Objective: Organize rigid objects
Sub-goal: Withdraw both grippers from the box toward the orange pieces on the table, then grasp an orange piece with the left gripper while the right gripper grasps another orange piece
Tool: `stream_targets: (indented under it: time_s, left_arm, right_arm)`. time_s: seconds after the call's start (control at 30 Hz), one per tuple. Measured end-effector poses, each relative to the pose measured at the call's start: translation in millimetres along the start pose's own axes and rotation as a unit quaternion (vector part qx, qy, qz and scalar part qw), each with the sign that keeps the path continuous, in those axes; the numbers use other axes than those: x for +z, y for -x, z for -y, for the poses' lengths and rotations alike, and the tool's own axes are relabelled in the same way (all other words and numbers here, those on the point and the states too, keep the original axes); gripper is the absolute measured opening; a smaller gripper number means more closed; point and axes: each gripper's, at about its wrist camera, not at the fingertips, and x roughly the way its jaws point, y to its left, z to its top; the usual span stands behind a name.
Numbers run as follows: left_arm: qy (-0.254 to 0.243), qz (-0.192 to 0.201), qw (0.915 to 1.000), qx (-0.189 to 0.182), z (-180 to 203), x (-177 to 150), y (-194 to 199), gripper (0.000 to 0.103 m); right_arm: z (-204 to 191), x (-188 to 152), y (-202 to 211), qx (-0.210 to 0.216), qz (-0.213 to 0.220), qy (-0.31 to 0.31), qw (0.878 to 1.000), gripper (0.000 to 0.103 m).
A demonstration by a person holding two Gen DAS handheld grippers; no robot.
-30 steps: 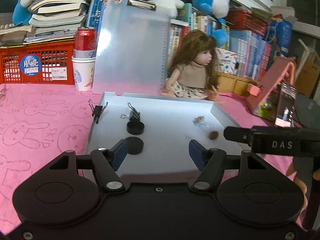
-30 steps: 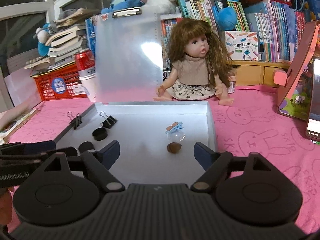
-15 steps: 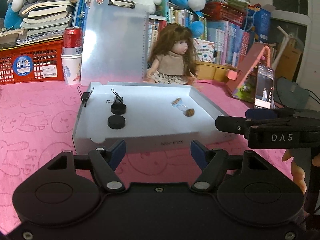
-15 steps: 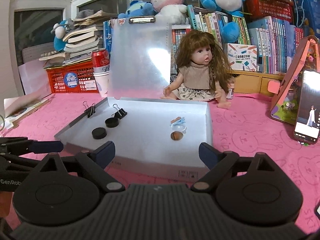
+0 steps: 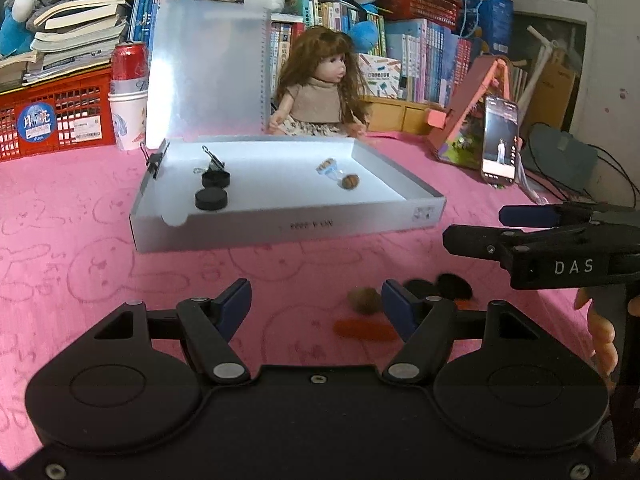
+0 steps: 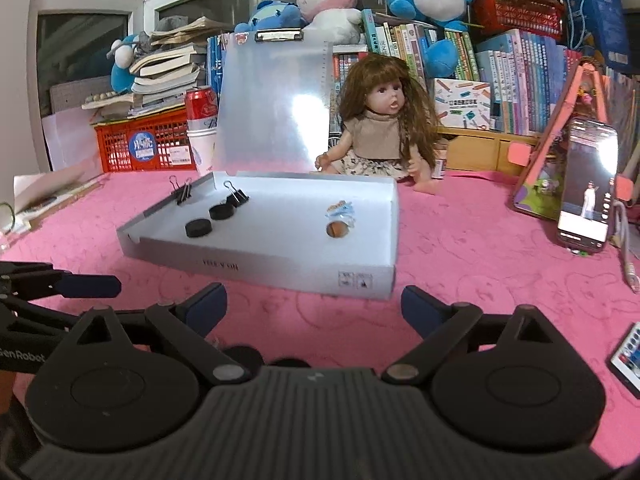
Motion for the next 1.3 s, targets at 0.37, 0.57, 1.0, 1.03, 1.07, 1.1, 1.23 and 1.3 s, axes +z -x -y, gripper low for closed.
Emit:
stream_targets:
  time_s: [0.37,0.57,1.0,1.03,1.07,1.1,1.23,1.3]
  left_arm:
    - [-0.048,0.001,0.9987,-0.015,18,-17,10,0.069]
    - [-0.043,-0.01,0.9986,-0.028,24,-17,0,0.066]
    - [-0.027,0.003,0.9996,-0.003,19,-18,-1,0.042]
    - [-0.022,0.006,0.9997,0.002,16,-17,0,0.042]
    - [-0.017,0.009,0.9998,0.008,12,-15,2,0.042]
    - [-0.013,0.012,0.9997,0.014,10,-14,3,0.042]
    - [-0.001,0.02,0.9991,0.037,2,-9,7,0.042]
    - [0.004,0.02,0.9989,0.042,-1,-9,8,0.042]
  right_arm:
    - [4,-30,16,-0.01,-0.001,-0.012,1.0,0.094]
    - [3,-35,17,-0.009,-0.003,-0.014,1.0,0.094]
    - [-7,-41,26,0.002,0.005,-0.006,1.0,0.091]
    - [-10,-41,26,0.005,0.003,-0.007,1.0,0.09]
    - [-12,-42,25,0.008,0.001,-0.007,1.0,0.089]
    - [-15,-42,25,0.01,-0.001,-0.008,1.0,0.088]
    - [-29,-43,21,-0.01,-0.005,-0.015,1.0,0.082]
    - [-35,-44,20,-0.014,-0.003,-0.017,1.0,0.081]
